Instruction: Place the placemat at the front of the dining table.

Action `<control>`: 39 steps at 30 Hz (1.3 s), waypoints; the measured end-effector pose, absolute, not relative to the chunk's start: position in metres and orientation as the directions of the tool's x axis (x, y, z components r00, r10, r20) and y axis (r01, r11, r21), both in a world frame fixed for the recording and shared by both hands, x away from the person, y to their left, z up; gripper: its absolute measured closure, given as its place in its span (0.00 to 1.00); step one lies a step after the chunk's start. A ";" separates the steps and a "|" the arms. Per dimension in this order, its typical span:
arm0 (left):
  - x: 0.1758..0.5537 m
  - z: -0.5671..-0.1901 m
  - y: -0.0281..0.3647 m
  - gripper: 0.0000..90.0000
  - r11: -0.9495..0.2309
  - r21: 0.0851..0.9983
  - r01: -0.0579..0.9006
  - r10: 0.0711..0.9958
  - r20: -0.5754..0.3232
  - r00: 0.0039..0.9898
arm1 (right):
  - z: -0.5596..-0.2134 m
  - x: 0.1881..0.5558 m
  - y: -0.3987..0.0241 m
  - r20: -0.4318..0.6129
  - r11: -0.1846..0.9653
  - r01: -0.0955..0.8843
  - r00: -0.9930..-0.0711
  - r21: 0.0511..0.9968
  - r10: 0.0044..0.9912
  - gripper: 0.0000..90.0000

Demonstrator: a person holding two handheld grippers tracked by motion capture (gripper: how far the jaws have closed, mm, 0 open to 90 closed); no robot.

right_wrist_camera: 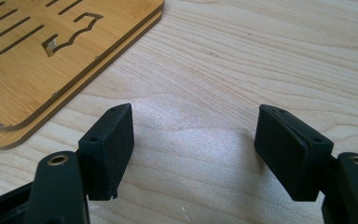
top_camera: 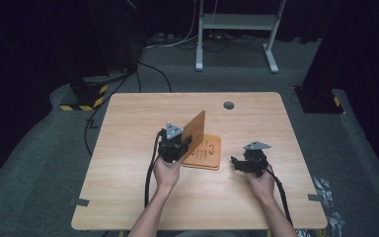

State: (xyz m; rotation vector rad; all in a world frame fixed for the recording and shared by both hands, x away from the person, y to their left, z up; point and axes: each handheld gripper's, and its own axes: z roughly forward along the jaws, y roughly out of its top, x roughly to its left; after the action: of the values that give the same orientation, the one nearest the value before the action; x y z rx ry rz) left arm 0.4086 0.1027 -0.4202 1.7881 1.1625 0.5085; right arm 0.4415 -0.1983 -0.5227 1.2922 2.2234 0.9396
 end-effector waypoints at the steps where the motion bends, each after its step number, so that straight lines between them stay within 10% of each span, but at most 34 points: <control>1: 0.409 -0.421 0.104 0.96 -0.132 0.858 0.497 0.874 -0.136 0.466 | -0.523 0.442 -0.198 -0.008 0.347 0.601 -0.492 0.720 0.870 0.31; 39: 0.404 -0.419 0.154 0.96 -0.055 0.863 0.503 0.920 -0.152 0.361 | -0.523 0.441 -0.198 -0.010 0.342 0.600 -0.486 0.723 0.874 0.31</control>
State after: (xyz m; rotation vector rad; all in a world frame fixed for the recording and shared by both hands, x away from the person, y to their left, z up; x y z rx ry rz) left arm 0.4041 0.1545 -0.4192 1.7004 1.2745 0.5672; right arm 0.4410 -0.1976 -0.5230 1.2952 2.2145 0.9395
